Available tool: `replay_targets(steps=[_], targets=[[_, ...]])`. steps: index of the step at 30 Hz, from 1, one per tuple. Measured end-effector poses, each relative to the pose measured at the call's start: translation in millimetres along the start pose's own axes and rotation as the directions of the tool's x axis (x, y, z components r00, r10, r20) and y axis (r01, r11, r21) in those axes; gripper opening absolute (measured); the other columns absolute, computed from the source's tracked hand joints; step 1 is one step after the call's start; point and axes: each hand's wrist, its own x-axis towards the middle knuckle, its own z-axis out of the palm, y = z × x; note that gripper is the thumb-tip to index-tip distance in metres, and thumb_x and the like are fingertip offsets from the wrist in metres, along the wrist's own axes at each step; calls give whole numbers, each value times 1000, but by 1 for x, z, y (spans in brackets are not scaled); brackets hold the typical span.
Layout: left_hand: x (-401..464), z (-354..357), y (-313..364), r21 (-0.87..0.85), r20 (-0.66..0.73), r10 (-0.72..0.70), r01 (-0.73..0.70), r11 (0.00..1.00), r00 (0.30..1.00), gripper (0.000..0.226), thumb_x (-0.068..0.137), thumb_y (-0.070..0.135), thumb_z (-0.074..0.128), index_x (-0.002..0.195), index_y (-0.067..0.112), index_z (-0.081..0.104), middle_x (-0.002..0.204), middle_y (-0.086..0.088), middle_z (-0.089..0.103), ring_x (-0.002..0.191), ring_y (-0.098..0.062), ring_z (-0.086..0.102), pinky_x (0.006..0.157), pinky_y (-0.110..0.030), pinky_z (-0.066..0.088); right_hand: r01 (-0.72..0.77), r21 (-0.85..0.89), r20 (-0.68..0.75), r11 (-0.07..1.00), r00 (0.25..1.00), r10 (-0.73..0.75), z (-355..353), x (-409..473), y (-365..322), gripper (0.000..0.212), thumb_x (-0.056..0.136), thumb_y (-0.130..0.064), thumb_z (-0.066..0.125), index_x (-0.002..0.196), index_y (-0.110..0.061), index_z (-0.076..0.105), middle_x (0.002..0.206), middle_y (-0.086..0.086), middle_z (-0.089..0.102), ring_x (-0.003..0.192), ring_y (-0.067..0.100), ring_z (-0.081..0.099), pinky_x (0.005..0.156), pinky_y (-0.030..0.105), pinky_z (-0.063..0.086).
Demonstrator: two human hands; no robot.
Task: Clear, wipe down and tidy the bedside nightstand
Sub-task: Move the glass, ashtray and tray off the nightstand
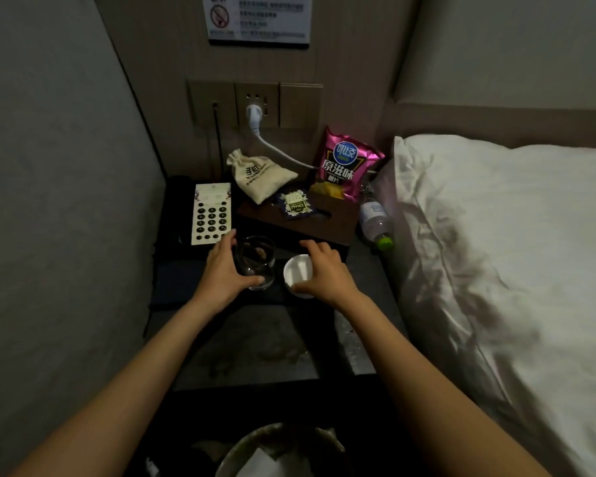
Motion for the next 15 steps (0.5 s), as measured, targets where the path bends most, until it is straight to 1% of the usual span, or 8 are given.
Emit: replay_targets(steps=[3, 6, 7, 12, 14, 15], targets=[[6, 10, -2, -79, -1, -2, 2, 997, 1000, 105, 60, 18, 90, 146, 13, 30, 145, -8, 44, 134, -23, 40, 110, -37, 35, -18, 7, 21, 1000, 1000, 18, 10, 3, 12, 98, 72, -36, 83, 151, -21, 26, 145, 10, 36, 132, 35, 36, 104, 49, 39], [7, 17, -2, -135, -19, 9, -12, 991, 1000, 96, 59, 17, 90, 140, 16, 38, 134, -7, 54, 125, -21, 50, 98, -25, 39, 10, -15, 21, 1000, 1000, -10, 19, 3, 18, 105, 69, -37, 85, 152, -21, 23, 144, 9, 33, 132, 33, 35, 104, 48, 39], [6, 19, -3, -140, -33, 13, -18, 990, 999, 91, 59, 17, 91, 136, 16, 41, 130, -6, 56, 122, -20, 52, 95, -23, 39, 20, -17, 9, 1000, 1000, -20, 21, 3, 19, 106, 68, -37, 86, 152, -21, 22, 144, 9, 33, 131, 33, 34, 103, 47, 39], [6, 20, -1, -116, -118, -2, -12, 993, 993, 77, 55, 22, 93, 120, 11, 53, 120, -6, 63, 113, -20, 59, 89, -24, 44, 38, 61, -47, 997, 998, -35, 27, 4, 23, 108, 69, -32, 85, 154, -18, 19, 144, 9, 33, 131, 30, 34, 103, 43, 38], [5, 17, 5, -152, -154, -1, -23, 988, 988, 75, 55, 22, 93, 118, 12, 54, 117, -2, 64, 107, -14, 59, 86, -17, 44, 35, 90, -58, 995, 998, -29, 28, 3, 24, 109, 69, -31, 85, 154, -17, 18, 144, 9, 34, 132, 30, 34, 104, 42, 38], [6, 15, 9, -191, -167, 9, -41, 981, 986, 74, 55, 21, 93, 118, 14, 54, 114, 1, 63, 102, -8, 59, 82, -11, 43, 30, 106, -61, 994, 998, -24, 28, 3, 25, 110, 69, -30, 86, 155, -16, 17, 145, 9, 34, 132, 30, 33, 105, 42, 37]])
